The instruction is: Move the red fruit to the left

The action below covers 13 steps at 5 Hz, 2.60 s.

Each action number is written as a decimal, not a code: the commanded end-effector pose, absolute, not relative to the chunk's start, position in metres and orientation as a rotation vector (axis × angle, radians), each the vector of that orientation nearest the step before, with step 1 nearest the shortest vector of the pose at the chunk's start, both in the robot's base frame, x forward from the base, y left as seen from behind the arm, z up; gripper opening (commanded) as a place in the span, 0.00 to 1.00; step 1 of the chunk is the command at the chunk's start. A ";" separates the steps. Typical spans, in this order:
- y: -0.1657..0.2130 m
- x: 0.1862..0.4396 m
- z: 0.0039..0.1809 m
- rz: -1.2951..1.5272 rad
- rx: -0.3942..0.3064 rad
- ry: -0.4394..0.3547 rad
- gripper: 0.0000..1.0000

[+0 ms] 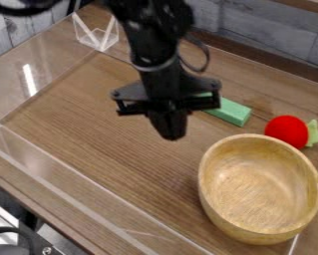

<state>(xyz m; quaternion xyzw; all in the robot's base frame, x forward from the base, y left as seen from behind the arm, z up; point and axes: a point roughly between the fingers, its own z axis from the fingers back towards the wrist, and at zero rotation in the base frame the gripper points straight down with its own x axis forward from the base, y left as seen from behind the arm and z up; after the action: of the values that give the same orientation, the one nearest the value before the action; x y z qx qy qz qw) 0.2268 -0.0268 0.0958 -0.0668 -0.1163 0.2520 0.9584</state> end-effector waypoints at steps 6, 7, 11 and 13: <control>-0.057 0.280 0.078 0.513 -0.114 -0.256 1.00; -0.080 0.292 0.082 0.474 -0.146 -0.258 1.00; -0.065 0.301 0.120 0.435 -0.205 -0.279 0.00; -0.008 0.276 0.136 0.526 -0.178 -0.295 0.00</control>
<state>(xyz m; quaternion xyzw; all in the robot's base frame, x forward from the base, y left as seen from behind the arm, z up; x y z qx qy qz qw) 0.2728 -0.0073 0.1244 -0.0832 -0.1243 0.2657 0.9524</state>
